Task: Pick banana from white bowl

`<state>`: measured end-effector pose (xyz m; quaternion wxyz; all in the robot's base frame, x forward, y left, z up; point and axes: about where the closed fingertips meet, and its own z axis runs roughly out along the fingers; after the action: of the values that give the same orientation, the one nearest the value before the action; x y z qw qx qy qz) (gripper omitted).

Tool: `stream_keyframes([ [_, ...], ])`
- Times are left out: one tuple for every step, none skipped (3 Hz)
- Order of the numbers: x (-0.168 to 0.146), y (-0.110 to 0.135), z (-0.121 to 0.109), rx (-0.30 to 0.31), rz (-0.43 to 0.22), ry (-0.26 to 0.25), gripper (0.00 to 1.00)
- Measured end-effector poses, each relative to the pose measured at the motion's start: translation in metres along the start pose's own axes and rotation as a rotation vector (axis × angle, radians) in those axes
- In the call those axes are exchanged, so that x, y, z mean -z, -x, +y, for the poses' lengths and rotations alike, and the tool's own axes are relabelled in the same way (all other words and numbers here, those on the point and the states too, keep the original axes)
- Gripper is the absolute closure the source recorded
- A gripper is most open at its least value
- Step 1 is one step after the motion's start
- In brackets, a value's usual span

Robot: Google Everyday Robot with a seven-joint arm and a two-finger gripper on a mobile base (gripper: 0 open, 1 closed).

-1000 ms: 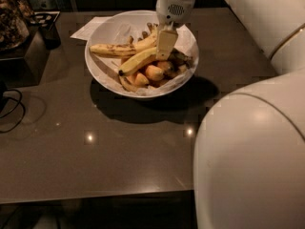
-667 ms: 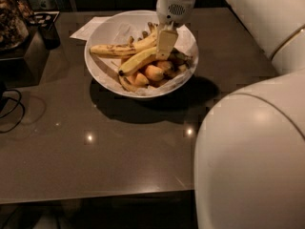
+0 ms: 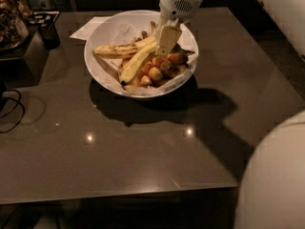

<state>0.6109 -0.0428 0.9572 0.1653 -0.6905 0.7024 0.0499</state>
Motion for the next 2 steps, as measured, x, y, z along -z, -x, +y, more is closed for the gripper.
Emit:
stream_keyframes([
  [0.022,0.006,0.017,0.032,-0.054,-0.024,1.00],
  [0.038,0.012,0.028,0.071,-0.086,-0.046,1.00],
])
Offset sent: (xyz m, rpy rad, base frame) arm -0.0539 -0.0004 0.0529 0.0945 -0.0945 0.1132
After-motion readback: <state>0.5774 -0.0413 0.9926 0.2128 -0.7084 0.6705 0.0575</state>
